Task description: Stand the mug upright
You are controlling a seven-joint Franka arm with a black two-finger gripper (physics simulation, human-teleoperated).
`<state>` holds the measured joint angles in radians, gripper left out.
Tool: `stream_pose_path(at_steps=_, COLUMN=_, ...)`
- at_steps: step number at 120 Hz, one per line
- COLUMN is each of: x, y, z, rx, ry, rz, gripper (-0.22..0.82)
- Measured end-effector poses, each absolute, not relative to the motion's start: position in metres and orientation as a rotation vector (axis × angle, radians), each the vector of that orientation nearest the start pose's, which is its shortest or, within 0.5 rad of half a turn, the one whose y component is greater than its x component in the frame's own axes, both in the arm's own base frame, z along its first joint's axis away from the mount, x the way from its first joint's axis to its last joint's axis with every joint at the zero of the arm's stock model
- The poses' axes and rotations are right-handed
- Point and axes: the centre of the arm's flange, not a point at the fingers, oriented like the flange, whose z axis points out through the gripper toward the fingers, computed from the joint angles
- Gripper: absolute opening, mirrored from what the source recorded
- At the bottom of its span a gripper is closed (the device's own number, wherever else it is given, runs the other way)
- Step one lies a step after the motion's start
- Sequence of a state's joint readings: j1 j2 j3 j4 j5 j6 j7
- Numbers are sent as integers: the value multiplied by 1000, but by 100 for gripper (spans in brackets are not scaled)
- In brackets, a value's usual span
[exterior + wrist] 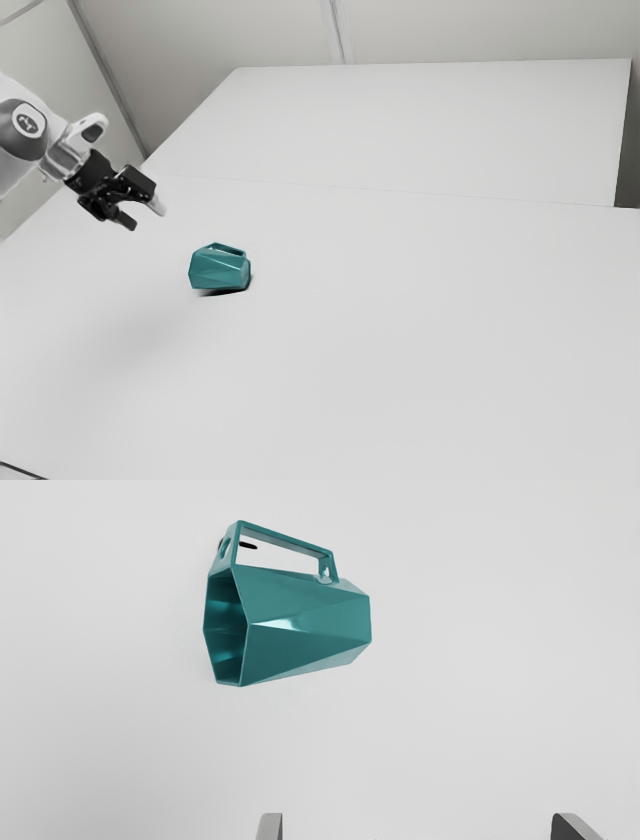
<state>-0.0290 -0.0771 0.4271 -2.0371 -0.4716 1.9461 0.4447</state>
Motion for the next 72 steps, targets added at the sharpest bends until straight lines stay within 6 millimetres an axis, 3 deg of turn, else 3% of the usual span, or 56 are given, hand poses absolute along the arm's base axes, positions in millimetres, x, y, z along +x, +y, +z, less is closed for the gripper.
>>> stream_pose_path(at_steps=33, x=486, y=213, z=447, rx=-3678, ry=-116, rz=-335, gripper=58)
stream_pose_path(at_steps=54, x=483, y=235, z=407, rx=-3754, ry=-73, rz=-343, gripper=58)
stream_pose_path(at_steps=72, x=494, y=230, z=378, rx=-3815, ry=22, rz=-420, gripper=58)
